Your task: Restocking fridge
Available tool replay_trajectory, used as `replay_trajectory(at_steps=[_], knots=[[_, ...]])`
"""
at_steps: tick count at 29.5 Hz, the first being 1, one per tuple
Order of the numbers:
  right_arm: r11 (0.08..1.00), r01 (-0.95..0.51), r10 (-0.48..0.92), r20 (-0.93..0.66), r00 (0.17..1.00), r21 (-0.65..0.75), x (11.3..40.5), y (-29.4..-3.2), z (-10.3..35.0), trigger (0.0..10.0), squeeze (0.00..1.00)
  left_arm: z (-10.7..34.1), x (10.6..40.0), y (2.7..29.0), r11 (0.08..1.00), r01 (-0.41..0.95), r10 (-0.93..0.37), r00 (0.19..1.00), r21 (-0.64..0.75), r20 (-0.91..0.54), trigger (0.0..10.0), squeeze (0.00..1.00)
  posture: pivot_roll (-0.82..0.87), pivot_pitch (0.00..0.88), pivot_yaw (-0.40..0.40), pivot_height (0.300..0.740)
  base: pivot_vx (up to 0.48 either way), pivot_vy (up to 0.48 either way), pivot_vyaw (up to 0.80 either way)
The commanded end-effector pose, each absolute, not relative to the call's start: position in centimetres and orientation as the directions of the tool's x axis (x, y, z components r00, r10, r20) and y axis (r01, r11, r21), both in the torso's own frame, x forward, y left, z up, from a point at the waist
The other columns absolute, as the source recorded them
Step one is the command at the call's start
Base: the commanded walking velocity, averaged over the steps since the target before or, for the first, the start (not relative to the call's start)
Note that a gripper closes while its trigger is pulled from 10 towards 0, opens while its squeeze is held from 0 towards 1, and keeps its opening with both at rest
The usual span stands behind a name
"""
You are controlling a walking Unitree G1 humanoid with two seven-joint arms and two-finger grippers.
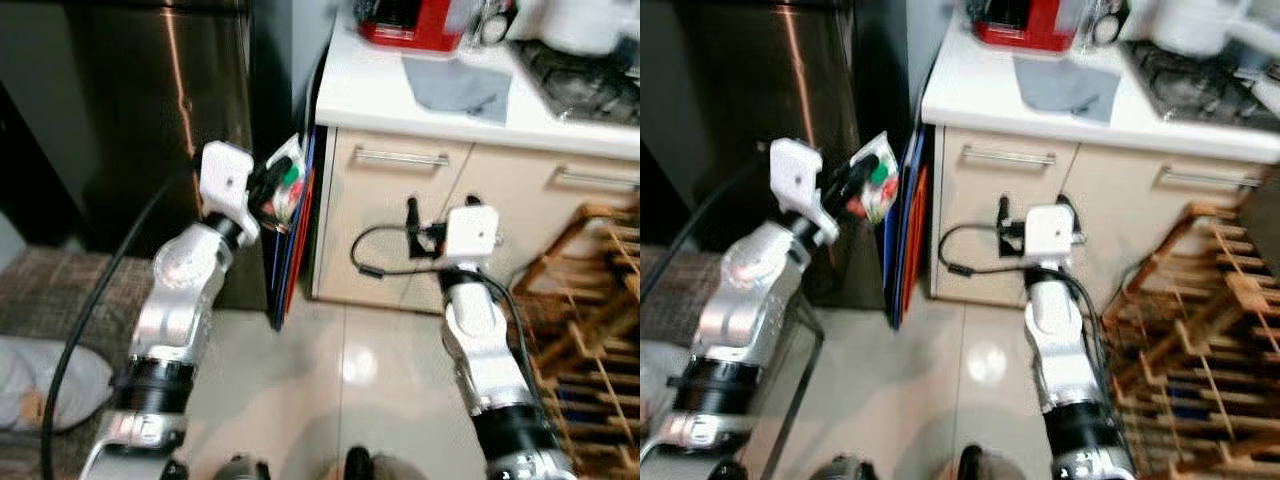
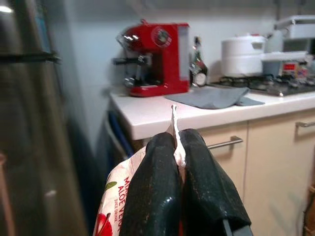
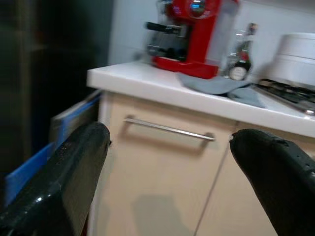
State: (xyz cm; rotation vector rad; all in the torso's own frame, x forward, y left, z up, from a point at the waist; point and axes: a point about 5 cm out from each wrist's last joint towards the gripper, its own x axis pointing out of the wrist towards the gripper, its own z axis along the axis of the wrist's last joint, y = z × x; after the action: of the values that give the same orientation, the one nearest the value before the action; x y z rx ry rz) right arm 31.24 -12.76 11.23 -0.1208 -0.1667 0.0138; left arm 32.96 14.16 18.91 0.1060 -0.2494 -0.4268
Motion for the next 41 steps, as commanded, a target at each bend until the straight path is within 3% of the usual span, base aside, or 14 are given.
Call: replay_trajectory(at_steps=[1, 7, 17, 29, 41], knots=[[0.992, 0.005, 0.016, 0.167, 0.986, -0.126, 31.5, -13.0, 11.3, 10.0, 0.51, 18.6, 32.8, 14.1, 0.907, 0.391, -0.417, 0.885, 0.155, 0.208, 10.0, 0.0, -0.02, 0.0, -0.05, 0.74, -0.292, 0.0, 0.0], [0.991, 0.032, -0.02, 0.099, 0.995, -0.129, 30.2, -14.3, 9.1, 10.0, 0.51, 16.8, 32.3, 13.7, 0.905, 0.4, -0.421, 0.892, 0.146, 0.164, 10.0, 0.0, -0.03, 0.0, -0.055, 0.74, -0.294, 0.0, 0.0], [0.983, 0.023, -0.001, 0.116, 0.993, -0.182, 30.6, -14.6, 9.5, 10.0, 0.51, 15.5, 31.7, 13.6, 0.891, 0.423, -0.444, 0.887, 0.163, 0.127, 10.0, 0.0, -0.06, 0.0, -0.034, 0.74, -0.089, 0.0, 0.0], [0.978, 0.018, 0.004, 0.104, 0.995, -0.207, 31.4, -15.4, 9.6, 10.0, 0.51, 13.7, 31.7, 11.3, 0.896, 0.437, -0.443, 0.89, 0.08, 0.109, 10.0, 0.0, -0.11, 0.0, -0.04, 0.74, 0.0, -0.422, 0.0], [0.977, 0.018, 0.007, 0.119, 0.993, -0.212, 31.2, -15.4, 9.5, 10.0, 0.51, 12.6, 31.8, 9.8, 0.881, 0.468, -0.472, 0.876, 0.065, 0.099, 10.0, 0.0, -0.16, 0.0, -0.018, 0.74, 0.251, -0.406, 0.0]])
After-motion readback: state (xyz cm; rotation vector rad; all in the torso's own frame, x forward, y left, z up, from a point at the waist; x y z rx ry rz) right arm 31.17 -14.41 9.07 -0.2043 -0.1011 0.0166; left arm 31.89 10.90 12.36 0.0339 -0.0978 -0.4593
